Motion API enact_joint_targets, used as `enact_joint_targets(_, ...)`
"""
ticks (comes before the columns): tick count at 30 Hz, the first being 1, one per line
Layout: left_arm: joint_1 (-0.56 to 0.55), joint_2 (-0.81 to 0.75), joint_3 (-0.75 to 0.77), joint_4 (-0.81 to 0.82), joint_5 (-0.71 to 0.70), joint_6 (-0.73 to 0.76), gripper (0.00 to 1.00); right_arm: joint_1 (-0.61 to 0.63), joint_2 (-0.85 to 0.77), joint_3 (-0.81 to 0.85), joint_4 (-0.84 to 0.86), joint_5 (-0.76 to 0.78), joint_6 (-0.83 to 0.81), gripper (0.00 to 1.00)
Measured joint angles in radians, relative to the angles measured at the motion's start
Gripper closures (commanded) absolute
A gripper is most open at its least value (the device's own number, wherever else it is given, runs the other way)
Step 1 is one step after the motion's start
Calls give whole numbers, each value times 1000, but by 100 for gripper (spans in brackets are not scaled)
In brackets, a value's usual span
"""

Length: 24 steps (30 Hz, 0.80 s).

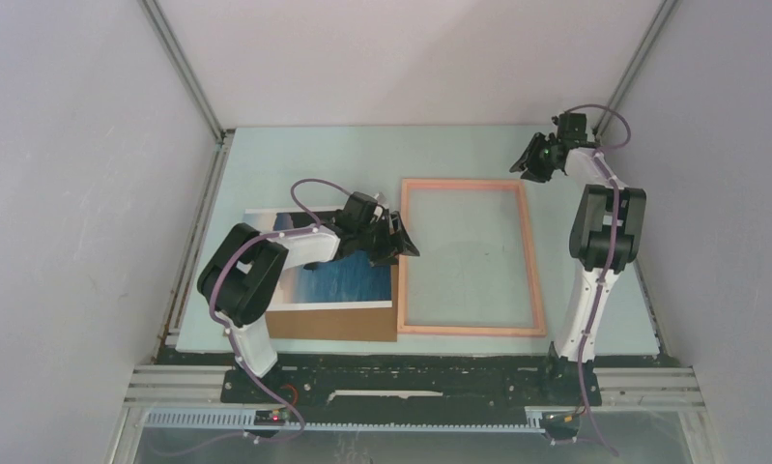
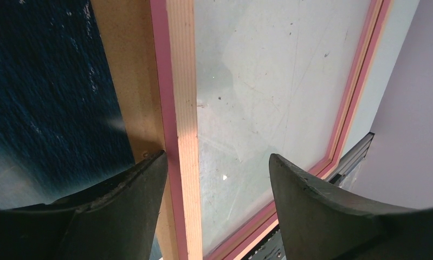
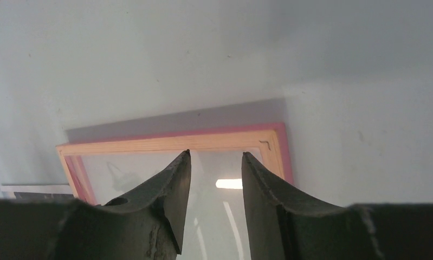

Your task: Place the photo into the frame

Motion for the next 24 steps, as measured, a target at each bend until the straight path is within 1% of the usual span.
enact_joint_targets(2,0,0,0,-1,0,0,23,15,30,27,0,0,3,53)
enact_joint_targets(11,0,0,1,-5,2,7,23,45,76,32,-15,7,6,54)
enact_joint_targets(20,0,0,1,-5,1,7,23,44,73,12,-19,-9,26,53)
enact_joint_targets(24,0,-2,1,-8,1,7,23,41,73,72,-76,-5,25,53)
